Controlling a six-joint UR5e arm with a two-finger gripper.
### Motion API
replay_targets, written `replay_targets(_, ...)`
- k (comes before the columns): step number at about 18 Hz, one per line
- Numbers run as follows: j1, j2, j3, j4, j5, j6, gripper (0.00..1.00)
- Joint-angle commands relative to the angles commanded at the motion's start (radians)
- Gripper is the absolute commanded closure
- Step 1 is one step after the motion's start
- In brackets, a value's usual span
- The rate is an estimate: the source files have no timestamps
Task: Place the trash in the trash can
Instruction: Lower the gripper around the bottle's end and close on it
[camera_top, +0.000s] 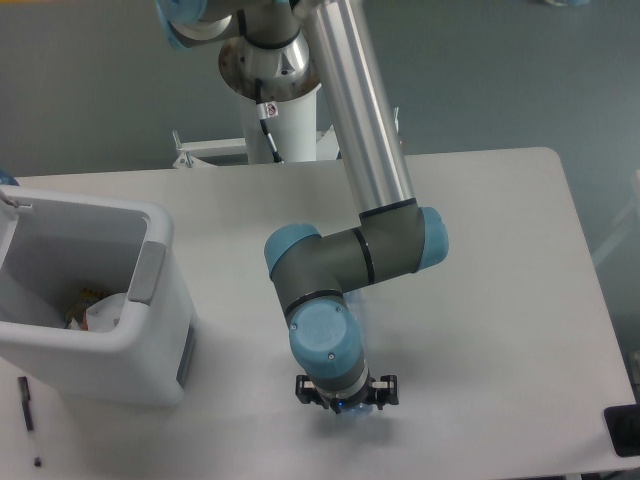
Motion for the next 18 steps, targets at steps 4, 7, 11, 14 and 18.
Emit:
replay_targets(4,0.000,0.000,0.000,0.000,0.000,-0.025,0.46)
replay_targets(7,0.000,0.005,0.000,0.000,-0.003,-0.028,0.57)
replay_targets(11,0.000,0.012,0.000,-0.002,-0.011,-0.026,0.60)
replay_targets(14,-0.002,0.028,0.003,-0.002,-0.044,-0.026,0.60)
replay_targets(18,0.003,0.057,0.008,-0.003,-0.141,-0.026,0.60)
